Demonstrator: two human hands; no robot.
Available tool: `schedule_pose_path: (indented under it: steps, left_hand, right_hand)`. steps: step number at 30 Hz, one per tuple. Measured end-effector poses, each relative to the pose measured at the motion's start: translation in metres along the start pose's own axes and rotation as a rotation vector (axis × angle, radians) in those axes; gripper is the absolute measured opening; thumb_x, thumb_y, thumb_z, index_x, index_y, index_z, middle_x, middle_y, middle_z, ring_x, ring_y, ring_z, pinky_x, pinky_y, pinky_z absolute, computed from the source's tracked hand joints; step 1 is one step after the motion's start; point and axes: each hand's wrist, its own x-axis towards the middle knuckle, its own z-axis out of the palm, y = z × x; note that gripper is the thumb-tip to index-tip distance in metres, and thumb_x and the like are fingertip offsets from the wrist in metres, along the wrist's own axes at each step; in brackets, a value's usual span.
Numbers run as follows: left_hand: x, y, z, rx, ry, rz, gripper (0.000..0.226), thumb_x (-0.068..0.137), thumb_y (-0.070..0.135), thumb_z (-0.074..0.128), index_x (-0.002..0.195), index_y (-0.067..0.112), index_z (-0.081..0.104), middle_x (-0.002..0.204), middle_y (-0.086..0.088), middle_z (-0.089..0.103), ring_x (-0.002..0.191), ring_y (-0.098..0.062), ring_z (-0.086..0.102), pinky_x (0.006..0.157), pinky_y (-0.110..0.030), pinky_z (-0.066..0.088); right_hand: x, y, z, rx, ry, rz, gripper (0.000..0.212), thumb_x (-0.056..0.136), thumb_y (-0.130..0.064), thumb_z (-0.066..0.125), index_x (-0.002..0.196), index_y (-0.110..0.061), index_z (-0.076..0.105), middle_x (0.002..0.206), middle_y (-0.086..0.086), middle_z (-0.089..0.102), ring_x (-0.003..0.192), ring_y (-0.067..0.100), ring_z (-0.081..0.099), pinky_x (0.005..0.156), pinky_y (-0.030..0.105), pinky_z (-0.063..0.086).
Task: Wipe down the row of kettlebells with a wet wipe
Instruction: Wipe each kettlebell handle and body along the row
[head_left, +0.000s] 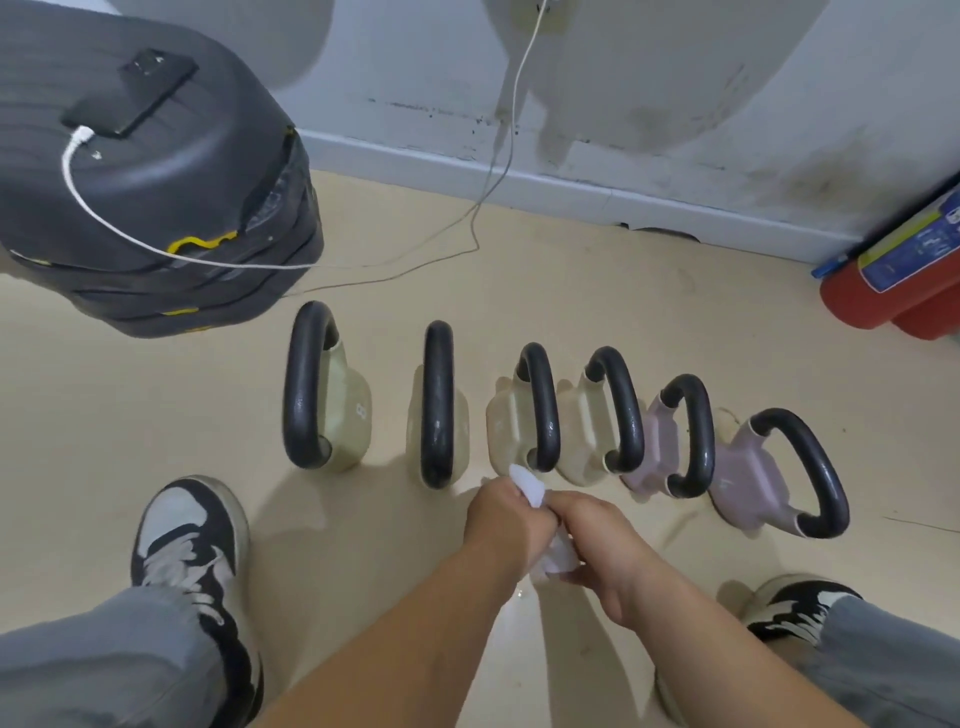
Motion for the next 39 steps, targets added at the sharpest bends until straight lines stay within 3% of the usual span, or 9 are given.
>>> schedule_pose_path:
  steps: [5, 8, 12, 18, 22, 25, 30, 35, 39]
  left_hand:
    - [-0.035, 0.033, -0.061, 0.172, -0.136, 0.121, 0.020, 0.083, 0.014, 0.074, 0.089, 0.022, 0.057, 0.080, -0.004, 0.062, 0.062, -0.017, 0.057, 0.045, -0.017, 0.037]
    - [-0.050, 0.045, -0.097, 0.073, -0.181, 0.113, 0.025, 0.083, 0.023, 0.072, 0.107, 0.019, 0.067, 0.082, -0.010, 0.064, 0.060, -0.019, 0.052, 0.047, -0.024, 0.033]
    - [-0.057, 0.054, -0.144, -0.043, -0.104, 0.176, 0.028, 0.071, 0.046, 0.076, 0.085, 0.023, 0.074, 0.083, -0.005, 0.065, 0.070, -0.022, 0.050, 0.065, -0.034, 0.037]
    - [-0.048, 0.074, -0.188, -0.360, -0.087, 0.222, 0.011, 0.092, 0.017, 0.067, 0.097, 0.009, 0.072, 0.106, -0.008, 0.078, 0.103, -0.021, 0.074, 0.096, -0.038, 0.056]
    - [-0.036, 0.086, -0.185, -0.458, -0.145, 0.240, 0.012, 0.084, 0.010, 0.061, 0.092, 0.001, 0.065, 0.100, -0.018, 0.074, 0.091, -0.030, 0.074, 0.088, -0.037, 0.058]
    - [-0.026, 0.094, -0.181, -0.451, -0.219, 0.316, 0.002, 0.079, 0.013, 0.066, 0.080, 0.013, 0.067, 0.108, -0.025, 0.073, 0.099, -0.040, 0.071, 0.094, -0.041, 0.057]
    - [0.000, 0.097, -0.179, -0.027, 0.122, 0.473, 0.024, 0.088, 0.039, 0.077, 0.081, 0.019, 0.065, 0.072, 0.002, 0.064, 0.068, -0.016, 0.061, 0.068, -0.027, 0.049]
    - [0.024, 0.078, -0.163, 0.384, 0.362, 0.357, 0.034, 0.095, 0.047, 0.064, 0.114, 0.020, 0.057, 0.114, -0.002, 0.061, 0.102, -0.023, 0.062, 0.088, -0.036, 0.052]
    - [0.023, 0.048, -0.126, 0.508, 0.720, 0.635, 0.021, 0.098, 0.032, 0.058, 0.113, 0.018, 0.062, 0.118, -0.001, 0.056, 0.098, -0.024, 0.057, 0.083, -0.040, 0.051]
  right_hand:
    - [-0.029, -0.027, 0.015, 0.103, -0.225, -0.056, 0.027, 0.100, -0.012, 0.051, 0.111, -0.003, 0.074, 0.087, 0.012, 0.076, 0.069, 0.019, 0.073, 0.057, 0.027, 0.057]
    - [-0.046, -0.048, 0.033, 0.053, -0.270, -0.177, 0.019, 0.097, -0.009, 0.054, 0.098, -0.010, 0.072, 0.089, 0.010, 0.077, 0.071, 0.016, 0.072, 0.055, 0.022, 0.055]
    - [-0.058, -0.073, 0.056, 0.025, -0.288, -0.281, 0.006, 0.100, -0.017, 0.063, 0.098, -0.012, 0.067, 0.100, 0.010, 0.079, 0.084, 0.021, 0.074, 0.070, 0.029, 0.057]
    - [-0.061, -0.106, 0.070, 0.117, -0.248, -0.378, 0.013, 0.100, -0.018, 0.063, 0.090, -0.013, 0.058, 0.106, 0.014, 0.074, 0.097, 0.029, 0.069, 0.081, 0.037, 0.054]
    - [-0.059, -0.132, 0.071, 0.179, -0.389, -0.342, 0.029, 0.098, -0.033, 0.060, 0.102, -0.006, 0.070, 0.110, 0.014, 0.071, 0.101, 0.030, 0.069, 0.086, 0.036, 0.050]
    - [-0.050, -0.149, 0.063, 0.300, -0.399, -0.269, 0.031, 0.096, -0.033, 0.056, 0.081, -0.008, 0.065, 0.094, 0.014, 0.063, 0.085, 0.031, 0.064, 0.073, 0.037, 0.048]
    - [-0.013, -0.158, 0.053, 0.201, -0.193, -0.332, 0.012, 0.084, -0.001, 0.061, 0.092, -0.010, 0.062, 0.084, 0.008, 0.061, 0.076, 0.027, 0.057, 0.063, 0.032, 0.050]
    - [0.021, -0.147, 0.070, -0.041, 0.230, -0.360, 0.030, 0.097, -0.014, 0.064, 0.126, -0.017, 0.059, 0.121, 0.009, 0.066, 0.099, 0.026, 0.066, 0.081, 0.039, 0.058]
    - [0.016, -0.131, 0.093, -0.340, 0.362, -0.503, 0.047, 0.106, -0.030, 0.047, 0.152, -0.022, 0.044, 0.151, -0.003, 0.049, 0.134, 0.019, 0.052, 0.097, 0.027, 0.037]
